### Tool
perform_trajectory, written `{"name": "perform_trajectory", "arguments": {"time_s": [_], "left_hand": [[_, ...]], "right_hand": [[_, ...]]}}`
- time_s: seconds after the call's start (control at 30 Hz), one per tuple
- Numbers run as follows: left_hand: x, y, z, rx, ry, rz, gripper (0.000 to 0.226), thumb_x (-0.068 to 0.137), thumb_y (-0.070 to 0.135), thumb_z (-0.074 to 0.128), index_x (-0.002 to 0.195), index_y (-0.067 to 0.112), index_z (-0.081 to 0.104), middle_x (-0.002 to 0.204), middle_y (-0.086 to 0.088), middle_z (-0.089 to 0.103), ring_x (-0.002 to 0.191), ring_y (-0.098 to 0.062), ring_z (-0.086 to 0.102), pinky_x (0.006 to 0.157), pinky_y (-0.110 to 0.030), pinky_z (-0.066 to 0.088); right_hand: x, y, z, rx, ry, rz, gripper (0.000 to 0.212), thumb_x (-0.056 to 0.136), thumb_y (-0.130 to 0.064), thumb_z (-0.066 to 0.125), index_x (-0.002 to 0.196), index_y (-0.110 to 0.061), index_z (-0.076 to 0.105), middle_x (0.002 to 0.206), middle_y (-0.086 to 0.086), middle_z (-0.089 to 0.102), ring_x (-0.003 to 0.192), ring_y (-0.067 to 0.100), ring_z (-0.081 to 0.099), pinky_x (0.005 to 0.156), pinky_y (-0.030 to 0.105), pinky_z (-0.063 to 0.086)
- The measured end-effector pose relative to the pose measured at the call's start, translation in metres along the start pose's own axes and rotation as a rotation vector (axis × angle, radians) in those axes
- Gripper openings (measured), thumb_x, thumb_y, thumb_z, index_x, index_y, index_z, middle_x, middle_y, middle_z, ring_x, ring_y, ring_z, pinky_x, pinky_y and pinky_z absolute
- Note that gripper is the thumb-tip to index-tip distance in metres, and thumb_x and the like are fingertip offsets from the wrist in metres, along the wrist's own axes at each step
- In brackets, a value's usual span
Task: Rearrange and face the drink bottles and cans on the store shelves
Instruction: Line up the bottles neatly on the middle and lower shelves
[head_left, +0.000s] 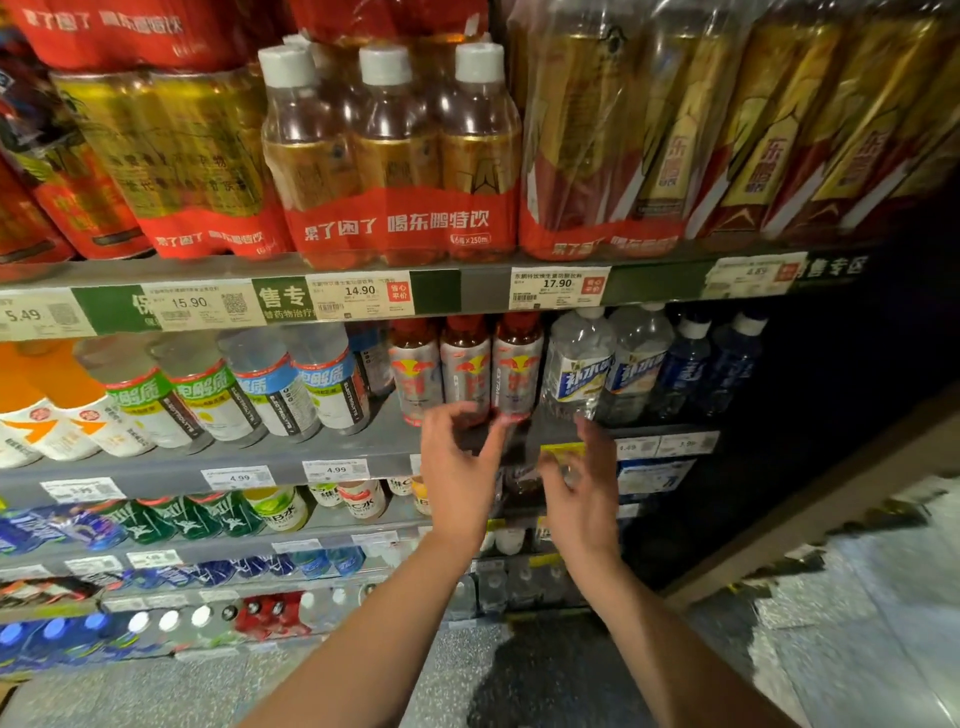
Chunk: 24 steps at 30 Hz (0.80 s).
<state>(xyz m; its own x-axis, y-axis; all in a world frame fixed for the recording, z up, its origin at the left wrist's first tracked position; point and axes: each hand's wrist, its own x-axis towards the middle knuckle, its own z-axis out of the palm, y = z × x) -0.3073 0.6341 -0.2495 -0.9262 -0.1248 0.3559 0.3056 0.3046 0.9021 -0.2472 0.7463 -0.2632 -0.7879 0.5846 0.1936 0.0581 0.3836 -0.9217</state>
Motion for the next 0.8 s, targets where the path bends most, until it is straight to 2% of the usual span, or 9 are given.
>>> {"name": "perform_trajectory", "arguments": {"time_s": [0.07, 0.1, 0.17, 0.2, 0.33, 0.47, 0.57, 0.63, 0.8], "left_hand": [[-0.008, 0.003, 0.006, -0.03, -0.08, -0.008, 0.026, 0.086, 0.035, 0.078, 0.102, 0.021, 0.063, 0.097, 0.01, 0.058, 0.091, -0.007, 0.06, 0.08, -0.022, 0.05], [-0.012, 0.005, 0.009, -0.031, -0.12, -0.016, 0.025, 0.086, 0.034, 0.078, 0.103, 0.02, 0.064, 0.096, 0.009, 0.059, 0.089, -0.007, 0.061, 0.078, -0.019, 0.049], [-0.014, 0.01, 0.017, -0.009, -0.182, -0.04, 0.026, 0.086, 0.032, 0.078, 0.105, 0.023, 0.063, 0.092, 0.008, 0.061, 0.085, -0.002, 0.06, 0.074, -0.011, 0.045], [-0.014, 0.015, 0.021, -0.006, -0.204, -0.056, 0.027, 0.086, 0.032, 0.079, 0.106, 0.025, 0.061, 0.091, 0.009, 0.061, 0.084, 0.0, 0.059, 0.074, -0.008, 0.044], [-0.009, 0.026, 0.048, 0.022, -0.25, -0.108, 0.039, 0.085, 0.036, 0.079, 0.116, 0.021, 0.061, 0.096, 0.009, 0.063, 0.089, -0.01, 0.063, 0.08, -0.024, 0.05], [-0.005, 0.028, 0.078, 0.077, -0.199, -0.139, 0.055, 0.081, 0.042, 0.081, 0.127, 0.018, 0.062, 0.109, 0.007, 0.07, 0.097, -0.007, 0.065, 0.085, -0.029, 0.057], [-0.004, 0.031, 0.093, 0.115, -0.134, -0.141, 0.045, 0.081, 0.029, 0.082, 0.121, 0.02, 0.064, 0.103, 0.008, 0.073, 0.086, -0.001, 0.067, 0.08, -0.035, 0.059], [-0.004, 0.033, 0.099, 0.136, -0.079, -0.14, 0.039, 0.082, 0.02, 0.082, 0.117, 0.02, 0.066, 0.101, 0.008, 0.074, 0.081, 0.007, 0.064, 0.077, -0.03, 0.058], [-0.005, 0.036, 0.111, 0.192, -0.017, -0.115, 0.04, 0.084, 0.018, 0.079, 0.121, 0.021, 0.065, 0.106, 0.009, 0.073, 0.085, -0.006, 0.067, 0.076, -0.027, 0.056]], "right_hand": [[0.0, 0.006, -0.01, 0.02, 0.022, 0.014, 0.05, 0.092, -0.007, 0.065, 0.139, -0.011, 0.048, 0.136, 0.006, 0.043, 0.113, -0.007, 0.045, 0.087, 0.0, 0.036], [-0.001, 0.009, -0.015, 0.032, 0.034, 0.043, 0.051, 0.093, -0.014, 0.064, 0.14, -0.011, 0.047, 0.139, 0.005, 0.043, 0.118, -0.002, 0.045, 0.089, 0.004, 0.038], [0.0, 0.012, -0.027, 0.056, 0.068, 0.096, 0.054, 0.094, -0.027, 0.06, 0.144, -0.014, 0.044, 0.147, 0.006, 0.038, 0.127, 0.015, 0.047, 0.095, 0.022, 0.045], [0.003, 0.012, -0.034, 0.077, 0.076, 0.117, 0.053, 0.096, -0.025, 0.059, 0.145, -0.014, 0.042, 0.149, 0.006, 0.036, 0.126, 0.018, 0.049, 0.094, 0.027, 0.045], [0.025, 0.012, -0.055, 0.134, 0.065, 0.164, 0.057, 0.097, -0.015, 0.061, 0.149, -0.02, 0.037, 0.148, -0.003, 0.036, 0.125, 0.009, 0.043, 0.088, 0.009, 0.039], [0.046, 0.019, -0.065, 0.149, -0.029, 0.136, 0.061, 0.097, -0.02, 0.062, 0.151, -0.026, 0.035, 0.155, -0.002, 0.032, 0.135, 0.019, 0.046, 0.107, 0.033, 0.044], [0.061, 0.023, -0.07, 0.098, -0.096, 0.08, 0.062, 0.096, -0.023, 0.062, 0.152, -0.025, 0.036, 0.153, -0.004, 0.032, 0.14, 0.016, 0.041, 0.115, 0.045, 0.038], [0.066, 0.025, -0.076, 0.097, -0.159, 0.038, 0.062, 0.097, -0.024, 0.062, 0.152, -0.027, 0.034, 0.154, -0.01, 0.028, 0.141, 0.015, 0.04, 0.116, 0.044, 0.038], [0.073, 0.031, -0.089, 0.058, -0.277, -0.016, 0.067, 0.098, -0.024, 0.061, 0.156, -0.028, 0.027, 0.153, -0.019, 0.021, 0.14, 0.011, 0.038, 0.115, 0.032, 0.038]]}}
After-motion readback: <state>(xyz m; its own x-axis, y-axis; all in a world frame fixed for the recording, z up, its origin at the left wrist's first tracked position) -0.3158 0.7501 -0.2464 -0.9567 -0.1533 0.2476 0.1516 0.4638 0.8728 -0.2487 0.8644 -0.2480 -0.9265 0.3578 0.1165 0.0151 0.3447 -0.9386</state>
